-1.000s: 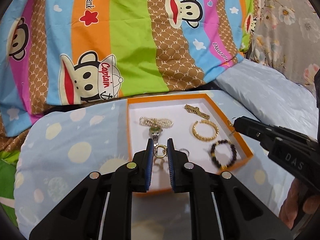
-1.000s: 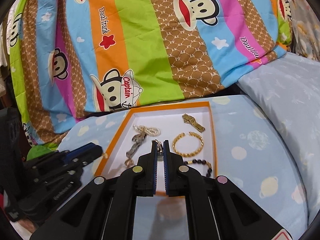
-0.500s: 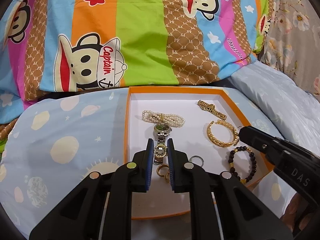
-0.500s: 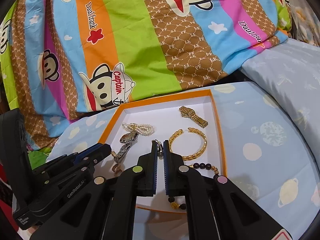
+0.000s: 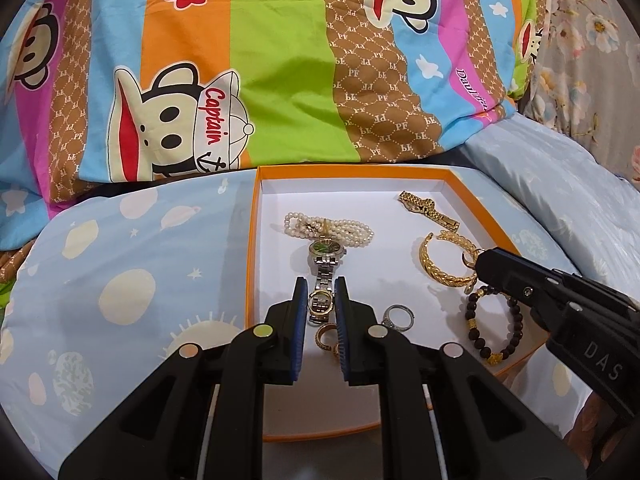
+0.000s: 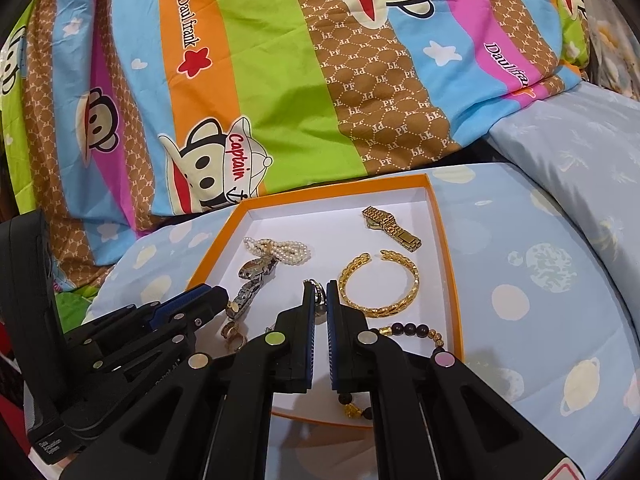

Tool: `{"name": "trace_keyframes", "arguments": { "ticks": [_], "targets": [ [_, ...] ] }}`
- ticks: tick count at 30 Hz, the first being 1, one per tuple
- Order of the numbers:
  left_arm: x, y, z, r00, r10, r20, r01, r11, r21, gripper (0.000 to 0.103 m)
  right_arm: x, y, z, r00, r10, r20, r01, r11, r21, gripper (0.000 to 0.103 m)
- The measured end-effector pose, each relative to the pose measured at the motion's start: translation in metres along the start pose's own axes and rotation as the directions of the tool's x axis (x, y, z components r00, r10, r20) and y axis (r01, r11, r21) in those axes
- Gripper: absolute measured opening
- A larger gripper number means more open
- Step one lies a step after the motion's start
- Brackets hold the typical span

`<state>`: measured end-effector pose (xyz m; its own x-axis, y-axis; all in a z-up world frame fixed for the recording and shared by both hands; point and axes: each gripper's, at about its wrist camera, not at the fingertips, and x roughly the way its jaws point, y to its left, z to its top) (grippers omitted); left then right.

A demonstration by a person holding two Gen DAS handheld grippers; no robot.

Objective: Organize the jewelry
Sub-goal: 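Lower both held earrings into the box beside the watch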

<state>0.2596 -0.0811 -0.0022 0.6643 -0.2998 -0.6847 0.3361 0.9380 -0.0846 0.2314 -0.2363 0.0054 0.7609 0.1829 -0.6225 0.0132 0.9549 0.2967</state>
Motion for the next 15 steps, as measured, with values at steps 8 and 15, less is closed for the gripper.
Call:
{"name": "trace_keyframes", "arguments": {
  "ticks": [8, 15],
  "targets": [
    [-0.0001, 0.0001, -0.0005, 1.000, 0.002, 0.005, -0.002, 1.000, 0.000, 0.013, -0.0006, 0.0007, 0.0002, 1.000, -0.003, 0.008, 0.003, 1.000, -0.001, 0.005],
    [-0.0009, -0.0004, 0.0004, 1.000, 0.006, 0.010, -0.006, 1.000, 0.007, 0.013, -0.0003, 0.0003, 0.0009, 1.000, -0.003, 0.006, 0.003, 1.000, -0.005, 0.005]
  ]
}}
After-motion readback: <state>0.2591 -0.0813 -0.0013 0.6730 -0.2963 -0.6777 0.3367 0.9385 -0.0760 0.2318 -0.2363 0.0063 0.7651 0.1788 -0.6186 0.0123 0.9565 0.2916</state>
